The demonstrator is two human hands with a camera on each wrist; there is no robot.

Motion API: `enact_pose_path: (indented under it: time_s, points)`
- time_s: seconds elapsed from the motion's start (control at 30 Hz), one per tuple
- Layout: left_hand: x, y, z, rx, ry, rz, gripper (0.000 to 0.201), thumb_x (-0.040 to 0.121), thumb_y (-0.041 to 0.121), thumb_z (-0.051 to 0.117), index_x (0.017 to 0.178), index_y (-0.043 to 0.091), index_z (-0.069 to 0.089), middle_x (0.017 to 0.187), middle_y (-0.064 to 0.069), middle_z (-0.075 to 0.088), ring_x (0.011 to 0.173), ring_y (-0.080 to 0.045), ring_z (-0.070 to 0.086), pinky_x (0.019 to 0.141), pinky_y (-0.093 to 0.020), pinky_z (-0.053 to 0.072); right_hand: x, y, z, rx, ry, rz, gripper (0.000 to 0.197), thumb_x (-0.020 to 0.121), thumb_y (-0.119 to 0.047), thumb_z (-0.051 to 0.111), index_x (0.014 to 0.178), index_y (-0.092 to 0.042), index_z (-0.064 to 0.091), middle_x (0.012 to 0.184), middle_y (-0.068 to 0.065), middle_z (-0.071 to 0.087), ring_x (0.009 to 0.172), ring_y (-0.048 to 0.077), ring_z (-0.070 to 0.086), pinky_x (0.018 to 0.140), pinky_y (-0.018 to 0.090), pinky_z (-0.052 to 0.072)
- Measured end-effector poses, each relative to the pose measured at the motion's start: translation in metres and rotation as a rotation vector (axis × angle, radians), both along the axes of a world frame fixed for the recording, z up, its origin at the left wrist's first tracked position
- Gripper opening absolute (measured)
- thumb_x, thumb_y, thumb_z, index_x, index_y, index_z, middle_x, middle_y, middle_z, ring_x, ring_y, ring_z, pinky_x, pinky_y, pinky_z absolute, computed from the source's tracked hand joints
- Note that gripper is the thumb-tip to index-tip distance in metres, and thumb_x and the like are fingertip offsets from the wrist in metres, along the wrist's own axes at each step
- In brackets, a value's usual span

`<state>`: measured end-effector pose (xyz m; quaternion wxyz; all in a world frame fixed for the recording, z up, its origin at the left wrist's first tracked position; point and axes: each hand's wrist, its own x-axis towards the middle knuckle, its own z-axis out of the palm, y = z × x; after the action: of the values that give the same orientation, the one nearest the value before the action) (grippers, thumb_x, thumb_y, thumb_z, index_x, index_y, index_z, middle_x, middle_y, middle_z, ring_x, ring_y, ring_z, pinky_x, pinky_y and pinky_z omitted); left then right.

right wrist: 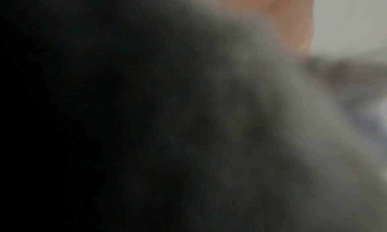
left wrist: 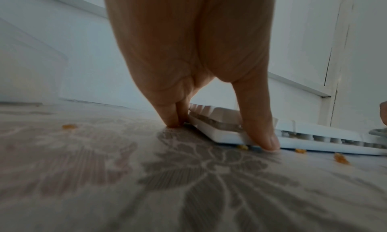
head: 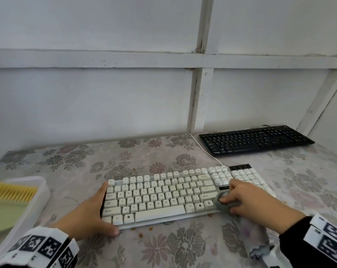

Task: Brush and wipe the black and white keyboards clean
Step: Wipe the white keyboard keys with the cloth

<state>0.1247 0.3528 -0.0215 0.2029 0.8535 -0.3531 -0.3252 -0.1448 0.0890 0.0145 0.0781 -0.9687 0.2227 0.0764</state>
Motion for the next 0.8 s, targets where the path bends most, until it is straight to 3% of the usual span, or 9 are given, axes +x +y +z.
enact_pose_path:
  time_s: [0.07,0.23,0.33,0.43,0.5,0.67,0.73,0.8]
  points:
    - [0.000,0.000,0.000,0.004,-0.003,0.000,0.137,0.057,0.039,0.086,0.146,0.027,-0.017,0.151,0.008,0.026,0.129,-0.011,0.036,0.107,-0.024,0.028,-0.004,-0.005,0.001,-0.035,0.027,-0.011,0.023,0.085,-0.021,0.059,0.104,-0.028,0.070,0.079,-0.014,0.029,0.078,0.010,0.043,0.057,0.013,0.026]
    - [-0.002,-0.001,0.002,0.004,0.000,-0.005,0.135,0.059,0.036,0.085,0.146,0.026,-0.018,0.151,0.008,0.026,0.124,-0.009,0.037,0.106,-0.024,0.027,-0.003,-0.005,0.007,-0.131,0.028,-0.074,0.017,0.085,-0.018,0.052,0.088,-0.024,0.068,0.077,-0.012,0.028,0.072,0.010,0.042,0.050,0.016,0.025]
    - [-0.001,-0.001,0.001,-0.006,0.013,0.001,0.135,0.058,0.036,0.086,0.147,0.026,-0.016,0.151,0.007,0.025,0.126,-0.010,0.036,0.107,-0.024,0.027,-0.005,-0.002,0.006,-0.078,-0.005,-0.054,0.017,0.087,-0.023,0.055,0.097,-0.029,0.068,0.078,-0.013,0.030,0.078,0.007,0.047,0.054,0.015,0.028]
    - [0.000,-0.001,0.000,-0.012,0.023,0.002,0.135,0.058,0.035,0.086,0.147,0.026,-0.016,0.150,0.008,0.026,0.121,-0.007,0.036,0.107,-0.025,0.027,-0.012,-0.007,0.004,-0.018,0.004,-0.078,0.026,0.086,-0.023,0.059,0.107,-0.037,0.068,0.079,-0.015,0.030,0.070,-0.002,0.037,0.057,0.012,0.030]
    - [0.001,0.000,-0.001,-0.015,0.022,-0.002,0.136,0.057,0.036,0.086,0.147,0.026,-0.016,0.151,0.008,0.025,0.125,-0.009,0.036,0.108,-0.025,0.028,-0.018,-0.012,0.006,0.010,0.001,-0.118,0.034,0.084,-0.021,0.061,0.111,-0.042,0.067,0.079,-0.014,0.032,0.071,-0.001,0.038,0.061,0.012,0.032]
    - [0.002,0.001,-0.004,-0.023,0.016,0.001,0.137,0.056,0.037,0.085,0.146,0.027,-0.017,0.151,0.007,0.025,0.129,-0.011,0.037,0.106,-0.025,0.030,-0.022,-0.014,0.012,-0.088,-0.019,-0.165,0.016,0.087,-0.022,0.056,0.089,-0.032,0.069,0.079,-0.010,0.033,0.074,0.008,0.046,0.053,0.017,0.031]
    - [0.003,0.001,-0.005,-0.023,0.017,-0.004,0.138,0.055,0.039,0.085,0.146,0.027,-0.017,0.151,0.008,0.025,0.129,-0.011,0.037,0.107,-0.025,0.030,-0.022,-0.012,0.011,-0.064,-0.032,-0.162,0.020,0.088,-0.026,0.058,0.102,-0.035,0.070,0.081,-0.011,0.035,0.081,0.008,0.049,0.057,0.014,0.032]
    - [0.004,0.001,-0.005,-0.026,0.031,-0.008,0.139,0.053,0.040,0.085,0.147,0.027,-0.017,0.151,0.008,0.025,0.129,-0.011,0.037,0.107,-0.025,0.030,-0.026,-0.013,0.008,-0.033,-0.015,-0.159,0.031,0.087,-0.023,0.059,0.113,-0.039,0.067,0.080,-0.013,0.035,0.076,0.003,0.046,0.058,0.013,0.033]
